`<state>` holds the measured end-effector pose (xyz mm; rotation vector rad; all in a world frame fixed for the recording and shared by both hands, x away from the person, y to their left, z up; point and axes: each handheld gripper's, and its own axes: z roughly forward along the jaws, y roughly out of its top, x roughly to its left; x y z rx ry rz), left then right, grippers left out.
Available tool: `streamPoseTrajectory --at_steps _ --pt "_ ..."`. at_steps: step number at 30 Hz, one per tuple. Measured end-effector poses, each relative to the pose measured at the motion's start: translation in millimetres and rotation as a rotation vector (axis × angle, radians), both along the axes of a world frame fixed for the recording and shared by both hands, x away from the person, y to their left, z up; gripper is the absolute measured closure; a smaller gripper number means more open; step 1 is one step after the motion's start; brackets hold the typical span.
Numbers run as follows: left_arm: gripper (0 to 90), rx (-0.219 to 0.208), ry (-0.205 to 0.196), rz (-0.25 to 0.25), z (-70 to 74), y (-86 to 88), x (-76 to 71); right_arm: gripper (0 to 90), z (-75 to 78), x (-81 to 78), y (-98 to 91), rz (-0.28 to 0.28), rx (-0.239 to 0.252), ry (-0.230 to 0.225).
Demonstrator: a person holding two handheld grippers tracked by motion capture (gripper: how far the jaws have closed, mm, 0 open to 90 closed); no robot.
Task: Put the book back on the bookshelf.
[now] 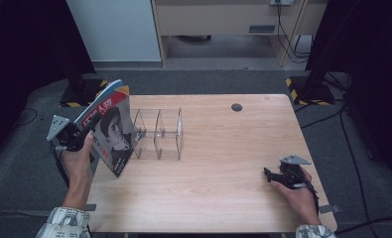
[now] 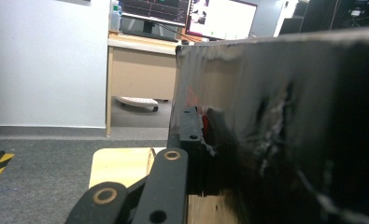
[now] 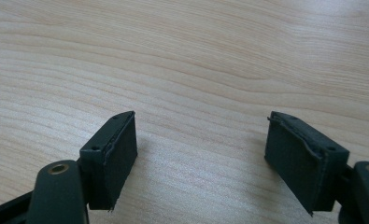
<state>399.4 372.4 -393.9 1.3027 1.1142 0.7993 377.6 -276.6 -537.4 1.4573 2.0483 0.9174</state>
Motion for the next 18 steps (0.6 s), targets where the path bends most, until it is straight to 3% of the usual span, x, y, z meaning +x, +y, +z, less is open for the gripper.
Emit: streamPoseTrajectory --at_steps 10,18 --pt "77.1 -0.004 0.0 -0.004 0.6 -1.5 0.1 25.2 0.0 0.0 -0.1 0.001 0.0 0.0" --pt "65.3 -0.005 0.005 -0.006 0.3 -0.7 -1.1 25.2 0.0 0.0 0.0 0.001 0.0 0.0"
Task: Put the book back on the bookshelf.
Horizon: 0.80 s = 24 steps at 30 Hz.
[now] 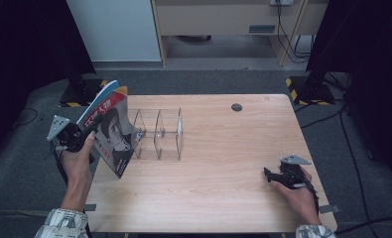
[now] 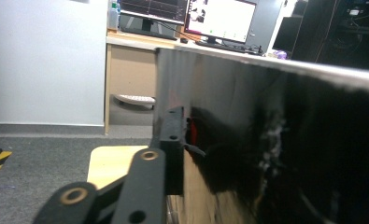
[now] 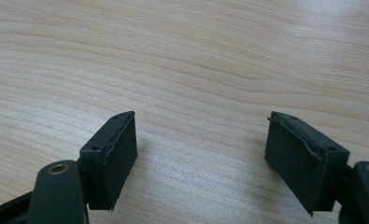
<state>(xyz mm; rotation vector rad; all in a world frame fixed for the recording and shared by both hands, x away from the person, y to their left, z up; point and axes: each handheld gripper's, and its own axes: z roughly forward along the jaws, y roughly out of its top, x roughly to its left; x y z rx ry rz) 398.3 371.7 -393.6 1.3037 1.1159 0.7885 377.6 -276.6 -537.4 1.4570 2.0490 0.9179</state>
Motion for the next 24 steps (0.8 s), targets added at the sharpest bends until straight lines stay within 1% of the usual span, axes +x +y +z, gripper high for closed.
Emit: streamPoseTrajectory --at_steps 3,4,5,8,11,15,19,24 --pt "60.7 0.0 -0.005 -0.004 0.1 0.2 0.0 25.1 0.0 0.0 -0.1 0.001 0.001 0.0" --pt "58.3 -0.002 -0.003 0.0 0.0 0.1 0.3 25.1 0.0 0.1 -0.1 0.001 0.001 0.0" --pt "53.9 -0.005 -0.004 0.003 0.0 0.2 0.3 25.1 0.1 0.0 -0.2 0.002 0.001 0.002" --pt "47.1 -0.008 -0.006 0.008 0.2 0.4 0.4 25.1 0.0 0.0 -0.1 0.001 0.001 0.0" --pt "38.2 -0.009 -0.004 0.008 -0.4 0.8 -0.1 25.1 0.0 -0.1 0.3 -0.002 0.002 0.0" --pt "29.2 -0.009 0.009 -0.001 -2.8 2.0 -0.9 25.1 0.0 0.0 0.3 -0.001 0.002 0.0" --pt "22.6 -0.016 0.016 0.001 -2.9 3.3 -3.2 25.0 0.0 0.0 0.2 -0.001 0.002 0.0" --pt "14.5 -0.02 0.024 -0.009 0.0 2.2 -8.5 25.0 0.0 0.0 0.3 -0.001 0.002 0.0"
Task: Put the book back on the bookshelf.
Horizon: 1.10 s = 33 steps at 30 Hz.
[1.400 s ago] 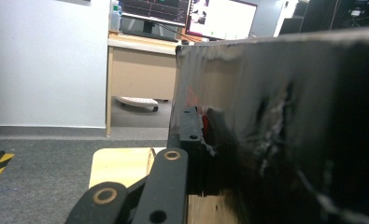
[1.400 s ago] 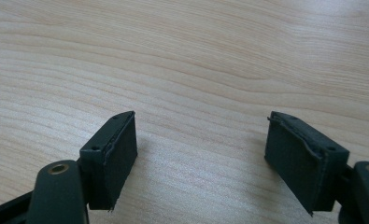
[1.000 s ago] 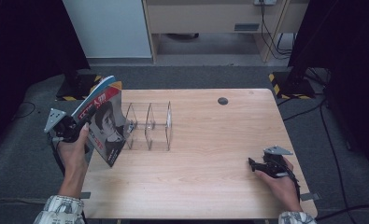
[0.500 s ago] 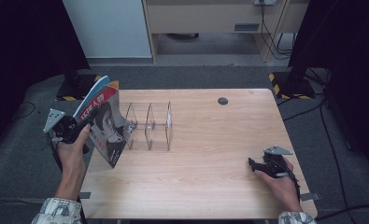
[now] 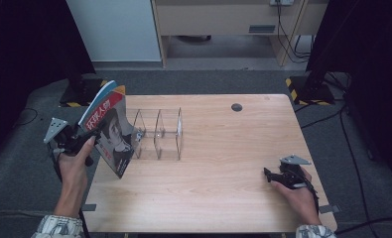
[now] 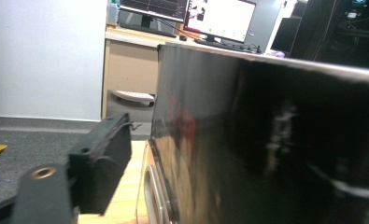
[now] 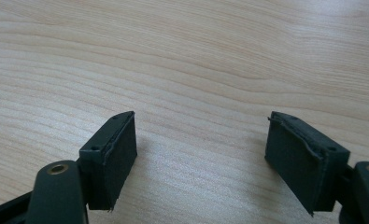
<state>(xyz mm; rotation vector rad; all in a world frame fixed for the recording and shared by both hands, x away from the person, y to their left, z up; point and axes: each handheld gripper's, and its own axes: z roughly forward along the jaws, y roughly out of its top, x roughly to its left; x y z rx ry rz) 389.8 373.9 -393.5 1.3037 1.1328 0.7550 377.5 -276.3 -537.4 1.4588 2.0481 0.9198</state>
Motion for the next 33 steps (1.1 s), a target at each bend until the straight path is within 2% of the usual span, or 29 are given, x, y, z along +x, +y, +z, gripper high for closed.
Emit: streamPoseTrajectory --at_steps 7,15,33 --pt "6.2 0.028 0.019 -0.012 -2.3 -0.8 -5.9 25.0 0.0 -0.1 0.1 0.0 -0.001 0.0" --pt "4.2 0.037 0.027 -0.015 -5.3 0.5 -10.8 24.8 0.0 0.0 0.0 0.001 -0.001 -0.001" --pt "3.2 0.091 0.042 -0.016 -16.3 1.9 -27.7 24.6 -0.2 -0.2 -0.1 0.007 -0.004 -0.003"
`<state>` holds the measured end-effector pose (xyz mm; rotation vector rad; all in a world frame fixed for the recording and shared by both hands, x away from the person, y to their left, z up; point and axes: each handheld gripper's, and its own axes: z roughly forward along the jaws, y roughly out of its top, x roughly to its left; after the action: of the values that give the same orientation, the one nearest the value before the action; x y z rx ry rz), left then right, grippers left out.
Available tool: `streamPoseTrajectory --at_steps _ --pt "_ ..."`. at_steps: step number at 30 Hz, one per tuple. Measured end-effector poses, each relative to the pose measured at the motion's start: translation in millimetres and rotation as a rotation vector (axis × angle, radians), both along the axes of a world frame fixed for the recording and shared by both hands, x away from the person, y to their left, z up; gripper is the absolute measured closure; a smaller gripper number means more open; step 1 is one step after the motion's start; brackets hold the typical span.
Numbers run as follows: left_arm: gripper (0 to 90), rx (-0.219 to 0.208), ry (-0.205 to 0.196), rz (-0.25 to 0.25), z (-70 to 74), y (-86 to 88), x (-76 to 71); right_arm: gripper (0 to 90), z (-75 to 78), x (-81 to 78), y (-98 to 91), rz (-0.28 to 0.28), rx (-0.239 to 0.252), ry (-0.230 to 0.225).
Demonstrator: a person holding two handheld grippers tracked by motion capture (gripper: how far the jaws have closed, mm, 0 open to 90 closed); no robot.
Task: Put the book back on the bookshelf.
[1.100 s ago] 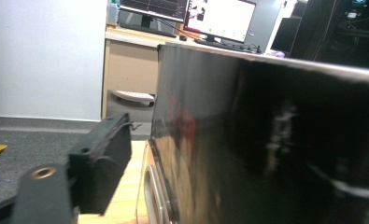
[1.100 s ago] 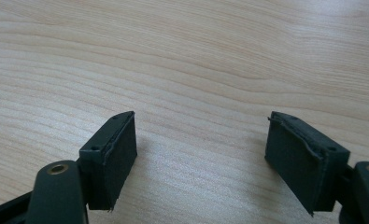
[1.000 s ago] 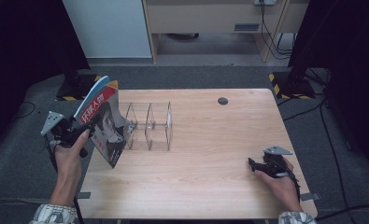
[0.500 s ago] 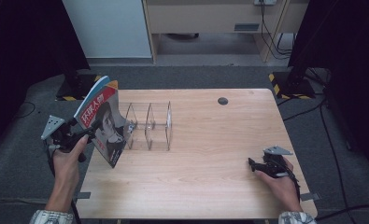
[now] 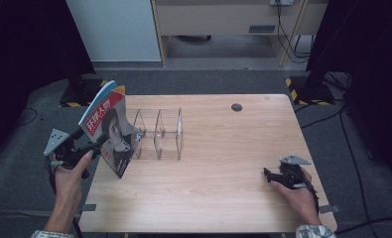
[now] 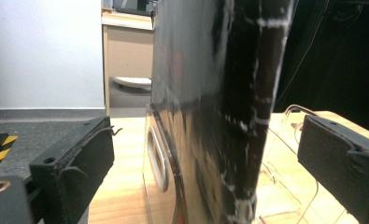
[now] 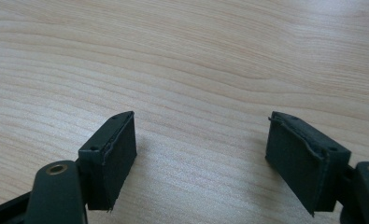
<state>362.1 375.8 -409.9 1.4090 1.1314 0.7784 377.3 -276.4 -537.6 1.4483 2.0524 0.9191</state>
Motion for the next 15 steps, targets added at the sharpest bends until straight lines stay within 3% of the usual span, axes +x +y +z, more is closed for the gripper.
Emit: streamPoseTrajectory --at_steps 15 --pt "3.1 0.034 0.051 -0.02 -17.3 -3.1 -9.7 24.4 0.0 0.0 0.1 0.001 0.0 0.0"
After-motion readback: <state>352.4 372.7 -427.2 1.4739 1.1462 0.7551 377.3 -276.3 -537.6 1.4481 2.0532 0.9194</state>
